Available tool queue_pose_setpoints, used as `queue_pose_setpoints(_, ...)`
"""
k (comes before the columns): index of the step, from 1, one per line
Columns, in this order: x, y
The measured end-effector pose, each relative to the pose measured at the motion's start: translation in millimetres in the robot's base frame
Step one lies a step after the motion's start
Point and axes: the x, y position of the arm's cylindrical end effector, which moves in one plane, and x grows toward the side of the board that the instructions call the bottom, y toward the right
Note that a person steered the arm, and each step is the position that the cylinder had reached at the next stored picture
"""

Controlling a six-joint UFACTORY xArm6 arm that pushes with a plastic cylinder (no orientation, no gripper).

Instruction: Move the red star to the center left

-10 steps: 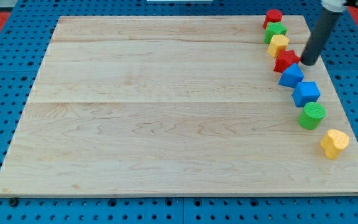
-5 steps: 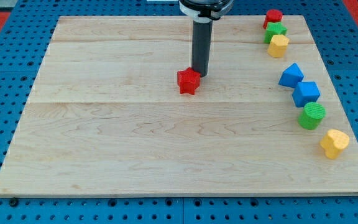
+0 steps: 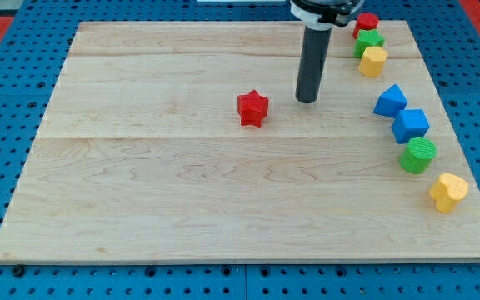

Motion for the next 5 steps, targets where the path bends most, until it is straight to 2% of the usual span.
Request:
queue_pose_setpoints(1, 11.5, 4.8)
queue_pose_setpoints(2, 17.9, -20.9)
queue_pose_setpoints(5, 17.8, -216.7)
